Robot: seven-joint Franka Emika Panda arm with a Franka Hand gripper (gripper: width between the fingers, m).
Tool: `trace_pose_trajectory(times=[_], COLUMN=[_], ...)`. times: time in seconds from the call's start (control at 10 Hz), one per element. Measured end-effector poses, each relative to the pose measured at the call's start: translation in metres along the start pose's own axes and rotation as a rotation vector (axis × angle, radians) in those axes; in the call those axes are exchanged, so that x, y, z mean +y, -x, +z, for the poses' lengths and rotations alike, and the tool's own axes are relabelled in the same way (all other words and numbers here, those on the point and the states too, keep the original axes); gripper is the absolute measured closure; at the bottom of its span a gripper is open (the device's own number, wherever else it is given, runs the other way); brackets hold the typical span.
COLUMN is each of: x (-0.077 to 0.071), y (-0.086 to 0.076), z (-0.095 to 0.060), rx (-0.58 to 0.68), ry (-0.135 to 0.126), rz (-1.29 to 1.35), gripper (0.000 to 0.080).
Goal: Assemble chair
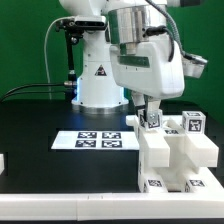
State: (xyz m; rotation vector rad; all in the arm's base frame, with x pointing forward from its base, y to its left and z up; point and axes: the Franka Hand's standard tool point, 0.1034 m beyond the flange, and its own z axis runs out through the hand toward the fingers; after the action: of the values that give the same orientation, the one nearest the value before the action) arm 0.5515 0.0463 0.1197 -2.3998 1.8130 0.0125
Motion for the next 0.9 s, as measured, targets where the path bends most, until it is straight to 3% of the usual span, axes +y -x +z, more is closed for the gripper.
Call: trace_pose_trajectory(times=[0.1, 0.2, 0.3, 0.7, 0.9], x=[0.000, 0.000, 0.000, 0.000, -0.004], y=[0.002, 0.002, 0.002, 0.003, 0.013], z=[0.001, 0.002, 0.002, 0.003, 0.005], rx=[0.001, 0.005, 0.005, 0.006, 0.066], ry=[0.001, 0.000, 0.000, 0.001, 0.053], rz=[-0.056, -0.251, -0.450, -0.791, -1.076], gripper=[0.0347, 0.0347, 0.0199, 0.0150, 0.0150])
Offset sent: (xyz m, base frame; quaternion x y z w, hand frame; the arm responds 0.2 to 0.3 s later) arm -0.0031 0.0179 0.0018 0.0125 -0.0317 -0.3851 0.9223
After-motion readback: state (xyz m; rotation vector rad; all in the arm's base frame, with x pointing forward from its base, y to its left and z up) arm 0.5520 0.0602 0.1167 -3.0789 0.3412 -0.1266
